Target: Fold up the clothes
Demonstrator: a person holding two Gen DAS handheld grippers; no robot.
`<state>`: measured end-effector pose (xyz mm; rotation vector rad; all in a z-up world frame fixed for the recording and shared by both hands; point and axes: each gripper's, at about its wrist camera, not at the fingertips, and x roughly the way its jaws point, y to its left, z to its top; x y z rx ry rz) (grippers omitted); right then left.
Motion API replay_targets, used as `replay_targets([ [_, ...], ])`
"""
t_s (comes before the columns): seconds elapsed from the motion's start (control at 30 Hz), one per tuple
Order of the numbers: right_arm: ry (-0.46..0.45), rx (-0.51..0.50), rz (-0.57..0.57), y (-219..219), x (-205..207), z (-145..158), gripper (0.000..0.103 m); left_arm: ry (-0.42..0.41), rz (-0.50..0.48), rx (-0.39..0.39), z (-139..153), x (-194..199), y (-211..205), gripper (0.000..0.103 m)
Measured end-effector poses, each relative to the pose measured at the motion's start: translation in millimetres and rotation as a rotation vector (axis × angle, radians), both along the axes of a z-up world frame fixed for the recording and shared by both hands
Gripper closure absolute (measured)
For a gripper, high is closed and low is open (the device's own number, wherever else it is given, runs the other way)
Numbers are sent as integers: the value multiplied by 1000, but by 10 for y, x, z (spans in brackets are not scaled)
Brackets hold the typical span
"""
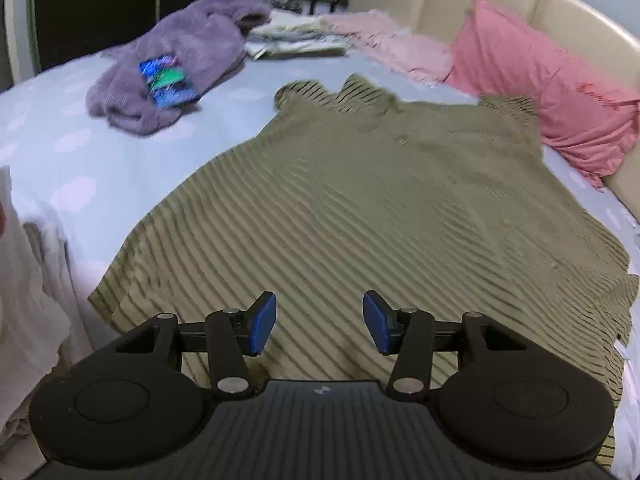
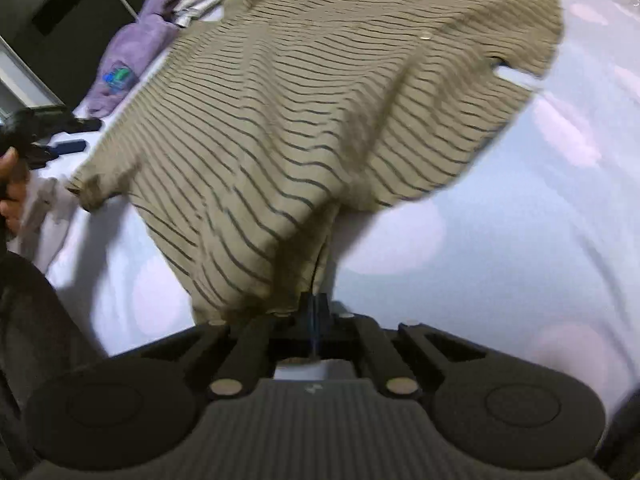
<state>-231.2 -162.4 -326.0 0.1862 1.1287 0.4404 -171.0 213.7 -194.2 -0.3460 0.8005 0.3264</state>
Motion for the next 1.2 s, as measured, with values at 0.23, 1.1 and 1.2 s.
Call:
replay_targets([
  [0.23,46,-6,-55,-175,-138,136,93,97,-466,-46,155,106,-1347,57],
  [1.1,-50,90,-180,-451,-71,93,69,156,-770,-286,-214,29,-2291,103],
  [1.2,-50,76,-189,-449,-16,70,68,382,-769,-205,-633,72,-2383,103],
])
